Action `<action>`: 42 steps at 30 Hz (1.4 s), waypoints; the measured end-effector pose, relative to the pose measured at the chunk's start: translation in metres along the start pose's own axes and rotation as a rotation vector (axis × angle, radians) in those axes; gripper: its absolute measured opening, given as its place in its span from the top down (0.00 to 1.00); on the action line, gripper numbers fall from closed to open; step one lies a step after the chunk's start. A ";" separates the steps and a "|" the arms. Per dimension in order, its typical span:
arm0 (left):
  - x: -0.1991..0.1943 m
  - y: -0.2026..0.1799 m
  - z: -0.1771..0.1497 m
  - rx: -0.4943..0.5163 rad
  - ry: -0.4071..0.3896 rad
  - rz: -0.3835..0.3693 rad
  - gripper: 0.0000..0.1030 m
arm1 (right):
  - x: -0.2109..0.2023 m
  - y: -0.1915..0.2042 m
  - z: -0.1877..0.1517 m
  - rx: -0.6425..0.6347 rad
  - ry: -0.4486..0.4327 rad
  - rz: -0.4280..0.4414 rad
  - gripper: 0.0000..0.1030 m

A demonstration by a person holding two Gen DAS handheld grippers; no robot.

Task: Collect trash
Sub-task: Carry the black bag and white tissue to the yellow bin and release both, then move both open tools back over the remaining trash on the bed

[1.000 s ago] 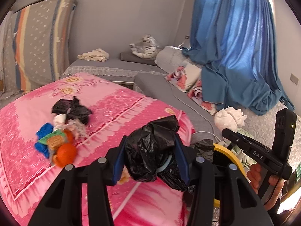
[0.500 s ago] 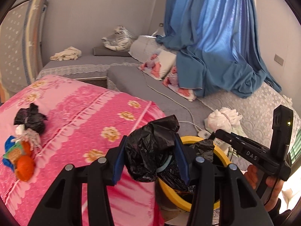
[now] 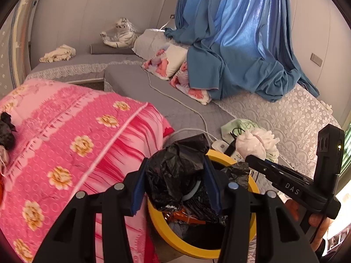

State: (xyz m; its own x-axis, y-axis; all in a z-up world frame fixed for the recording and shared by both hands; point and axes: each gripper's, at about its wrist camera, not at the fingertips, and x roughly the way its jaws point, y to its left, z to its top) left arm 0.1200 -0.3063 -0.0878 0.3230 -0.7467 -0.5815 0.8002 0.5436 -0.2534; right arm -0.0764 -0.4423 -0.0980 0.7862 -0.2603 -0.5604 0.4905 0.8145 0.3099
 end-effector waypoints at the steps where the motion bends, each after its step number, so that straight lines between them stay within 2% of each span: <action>1: 0.003 -0.001 -0.001 0.001 0.007 -0.001 0.56 | 0.001 -0.002 -0.002 0.006 0.003 0.000 0.82; 27: 0.032 -0.016 -0.019 0.024 0.099 -0.003 0.55 | 0.021 -0.022 -0.010 0.086 0.077 -0.016 0.79; 34: 0.028 -0.007 -0.017 -0.028 0.082 0.017 0.28 | 0.024 -0.024 -0.010 0.101 0.086 -0.022 0.70; 36: 0.027 -0.003 -0.016 -0.043 0.078 0.013 0.24 | 0.024 -0.026 -0.010 0.108 0.085 -0.025 0.65; 42: 0.020 0.005 -0.013 -0.065 0.058 0.017 0.24 | 0.021 -0.028 -0.009 0.117 0.078 -0.026 0.62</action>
State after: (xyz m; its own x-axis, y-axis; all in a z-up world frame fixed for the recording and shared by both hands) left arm 0.1239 -0.3131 -0.1106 0.3049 -0.7149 -0.6292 0.7599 0.5809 -0.2918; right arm -0.0769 -0.4659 -0.1251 0.7435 -0.2352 -0.6260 0.5539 0.7411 0.3794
